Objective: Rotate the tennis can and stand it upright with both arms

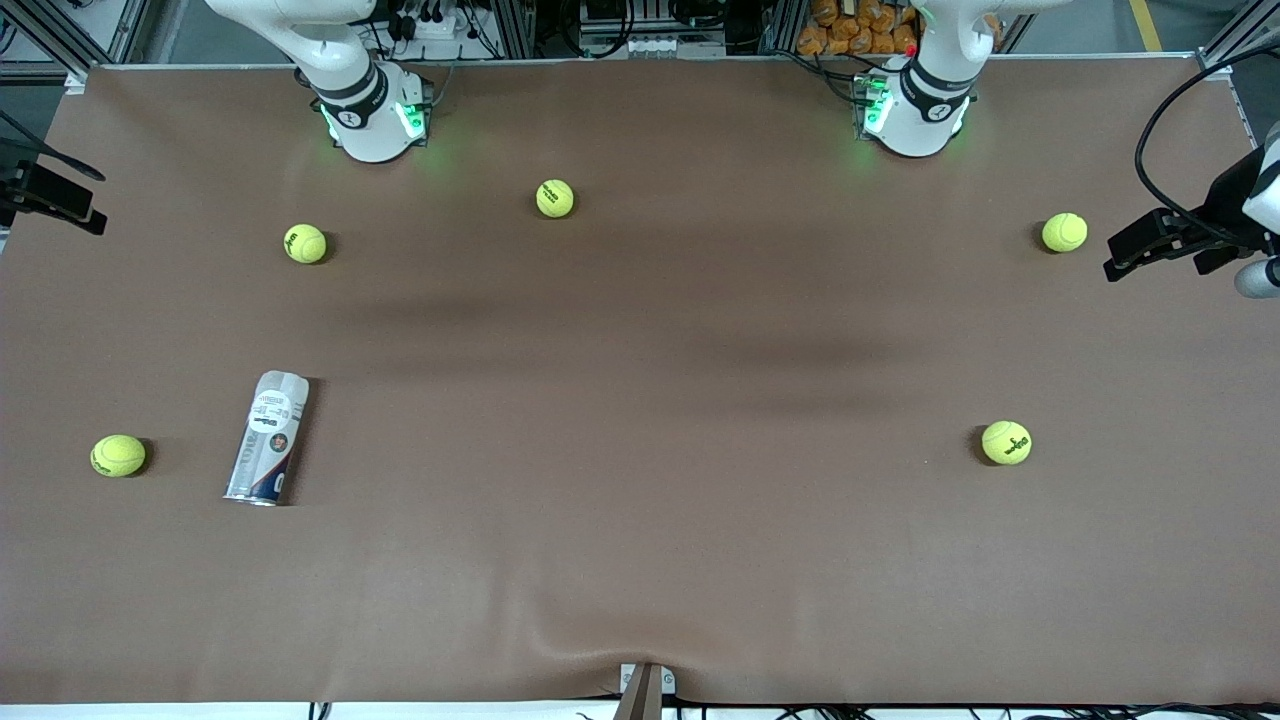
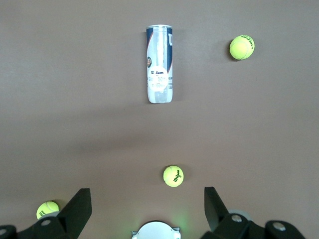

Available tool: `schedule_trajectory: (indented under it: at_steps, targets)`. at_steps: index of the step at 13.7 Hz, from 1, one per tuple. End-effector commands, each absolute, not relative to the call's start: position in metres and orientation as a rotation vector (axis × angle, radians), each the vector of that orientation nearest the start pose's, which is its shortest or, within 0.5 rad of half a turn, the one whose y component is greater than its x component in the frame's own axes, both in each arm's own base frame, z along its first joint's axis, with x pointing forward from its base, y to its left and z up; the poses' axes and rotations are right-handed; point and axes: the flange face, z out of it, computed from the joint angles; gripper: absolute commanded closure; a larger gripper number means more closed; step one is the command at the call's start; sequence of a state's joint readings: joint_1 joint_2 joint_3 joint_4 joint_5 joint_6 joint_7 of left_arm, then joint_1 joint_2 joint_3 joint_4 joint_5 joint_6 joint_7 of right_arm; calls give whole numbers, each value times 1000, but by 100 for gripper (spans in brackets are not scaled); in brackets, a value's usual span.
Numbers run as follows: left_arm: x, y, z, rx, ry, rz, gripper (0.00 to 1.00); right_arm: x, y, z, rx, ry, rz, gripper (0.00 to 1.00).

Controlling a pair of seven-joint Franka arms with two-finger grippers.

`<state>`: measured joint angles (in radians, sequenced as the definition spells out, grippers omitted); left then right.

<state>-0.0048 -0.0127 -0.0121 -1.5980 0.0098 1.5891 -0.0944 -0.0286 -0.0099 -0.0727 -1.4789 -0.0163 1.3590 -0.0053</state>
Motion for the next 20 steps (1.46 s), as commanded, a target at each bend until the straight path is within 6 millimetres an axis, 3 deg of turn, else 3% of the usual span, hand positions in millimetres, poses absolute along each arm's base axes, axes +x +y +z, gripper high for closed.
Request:
schedule_trajectory:
  at_steps: [1,14,20]
  targets:
    - [550,-8,624,-3125,-77,1,0,523,-56,654,-3157,177,172,0]
    - [551,-7,625,-3127,-79,-3,0,525,-59,645,-3153,176,203,0]
    - [551,-6,625,-3127,-81,-3,0,527,-59,626,-3147,177,269,0]
